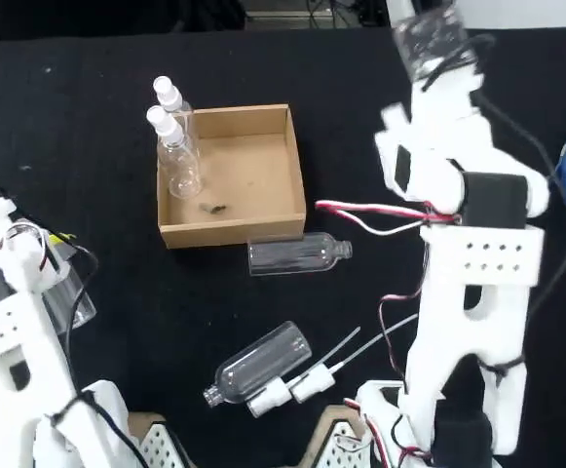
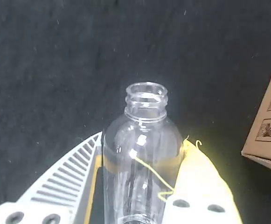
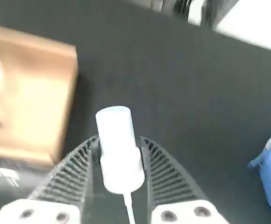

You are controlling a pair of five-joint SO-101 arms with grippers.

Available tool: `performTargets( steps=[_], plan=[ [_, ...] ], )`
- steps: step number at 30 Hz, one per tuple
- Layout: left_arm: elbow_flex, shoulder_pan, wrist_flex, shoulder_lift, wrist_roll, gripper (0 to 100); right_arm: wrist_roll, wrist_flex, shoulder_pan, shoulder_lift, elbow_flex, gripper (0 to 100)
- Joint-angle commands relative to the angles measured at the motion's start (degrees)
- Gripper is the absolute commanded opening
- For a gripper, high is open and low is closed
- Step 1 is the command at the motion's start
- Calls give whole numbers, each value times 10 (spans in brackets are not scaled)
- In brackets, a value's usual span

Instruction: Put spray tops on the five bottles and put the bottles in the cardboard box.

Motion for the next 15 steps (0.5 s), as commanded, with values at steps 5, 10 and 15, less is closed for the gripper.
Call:
performTargets(
  steps=[5, 10, 15],
  plan=[
    [-15, 45, -40, -99, -4, 29, -128, 45, -81, -1, -207, 11],
    [-14, 156, -44, -173, -4, 29, -166, 40, -105, 0, -268, 11],
    [-10, 275, -44, -230, -1, 29, -216, 31, -138, 0, -291, 11]
  ],
)
